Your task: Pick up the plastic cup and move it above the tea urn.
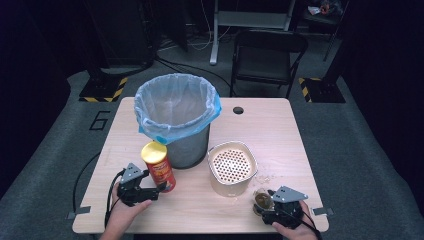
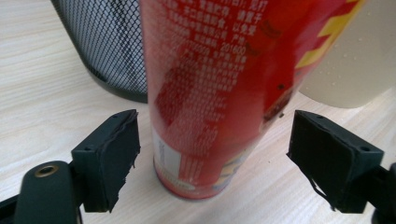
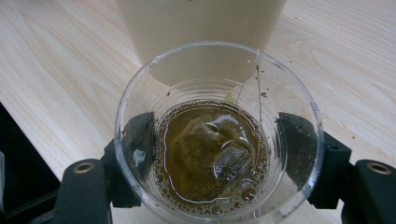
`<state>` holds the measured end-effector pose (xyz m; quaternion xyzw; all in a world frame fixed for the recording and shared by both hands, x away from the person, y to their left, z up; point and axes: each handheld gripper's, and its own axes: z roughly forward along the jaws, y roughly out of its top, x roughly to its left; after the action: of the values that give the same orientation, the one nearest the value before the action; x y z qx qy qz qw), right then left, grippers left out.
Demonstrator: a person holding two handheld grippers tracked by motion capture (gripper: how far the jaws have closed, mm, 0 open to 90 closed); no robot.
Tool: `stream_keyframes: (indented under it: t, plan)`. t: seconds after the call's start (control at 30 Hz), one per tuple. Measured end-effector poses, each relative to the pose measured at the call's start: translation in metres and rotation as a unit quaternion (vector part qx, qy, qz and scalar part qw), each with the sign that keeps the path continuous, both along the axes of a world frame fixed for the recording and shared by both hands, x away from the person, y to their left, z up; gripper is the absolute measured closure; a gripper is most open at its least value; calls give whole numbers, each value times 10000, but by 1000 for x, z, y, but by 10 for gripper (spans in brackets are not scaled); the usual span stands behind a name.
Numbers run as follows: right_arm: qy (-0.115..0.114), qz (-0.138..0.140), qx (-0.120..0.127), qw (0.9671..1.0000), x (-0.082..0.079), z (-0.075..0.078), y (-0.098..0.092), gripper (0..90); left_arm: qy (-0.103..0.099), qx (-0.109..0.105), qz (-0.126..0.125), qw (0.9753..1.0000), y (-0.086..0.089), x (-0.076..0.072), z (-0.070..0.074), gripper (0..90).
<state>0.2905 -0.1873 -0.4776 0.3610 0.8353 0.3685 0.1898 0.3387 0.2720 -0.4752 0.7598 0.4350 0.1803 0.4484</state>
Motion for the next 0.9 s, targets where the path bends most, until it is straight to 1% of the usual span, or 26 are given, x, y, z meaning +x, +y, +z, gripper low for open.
stream_keyframes:
  t: [0.03, 0.13, 0.17, 0.27, 0.33, 0.37, 0.4, 0.5, 0.57, 0.6, 0.63, 0.67, 0.7, 0.77, 0.8, 0.83, 0.87, 0.9]
  plan:
    - [-2, -3, 9, 10000, 0, 0, 0, 292, -45, -1, -15, 10000, -1, 2, -1, 192]
    - [-19, -5, -11, 10000, 1, 0, -1, 292, -33, -21, -33, 10000, -2, 4, -1, 211]
    - [-12, 1, 6, 10000, 1, 0, -1, 292, -93, -43, 17, 9999, -5, 7, -2, 228]
    - [-18, -7, 4, 10000, 2, 0, -1, 293, -91, -69, 5, 9999, -7, 9, -2, 231]
    - [-27, 3, -4, 10000, 1, 0, -1, 293, -59, -56, 21, 10000, -8, 12, -3, 232]
    - [-29, 4, -6, 10000, 1, 0, -1, 293, -16, -32, -17, 10000, -8, 13, -2, 232]
    - [-29, 4, -6, 10000, 1, 0, -1, 293, -16, -32, -17, 10000, -8, 13, -2, 233]
    - [-42, -11, 6, 10000, 1, 0, -1, 292, -129, 1, 60, 9999, -11, 13, -3, 235]
    - [-38, -22, 8, 10000, 1, 0, -1, 292, -127, 2, 66, 9999, -12, 12, -4, 235]
    - [-22, -7, 9, 10000, 1, 0, -1, 292, 48, -63, -74, 9999, -13, 15, -5, 230]
    - [-23, -8, 11, 10000, 1, 0, -1, 291, 171, -115, -81, 9998, -14, 17, -7, 218]
    - [-26, -6, 14, 10000, 1, 0, -1, 291, 171, -115, -81, 9998, -14, 17, -7, 200]
    - [-16, -9, 29, 10000, 1, -1, -1, 291, 161, -173, 9, 9997, -15, 18, -9, 196]
    - [-30, -41, 48, 10000, 1, -1, -1, 291, 147, -179, 15, 9997, -15, 19, -9, 187]
    - [-20, -11, 33, 10000, 1, -1, -1, 291, 139, -181, -32, 9997, -15, 20, -10, 185]
    - [-65, 15, 4, 10000, 1, -1, -1, 291, 55, -143, -28, 9999, -15, 20, -10, 184]
    - [-65, 15, 4, 10000, 1, -1, -1, 291, 55, -143, -28, 9999, -15, 20, -10, 184]
    - [-74, 12, 1, 10000, 1, -1, -1, 291, 18, -85, -22, 10000, -16, 20, -10, 184]
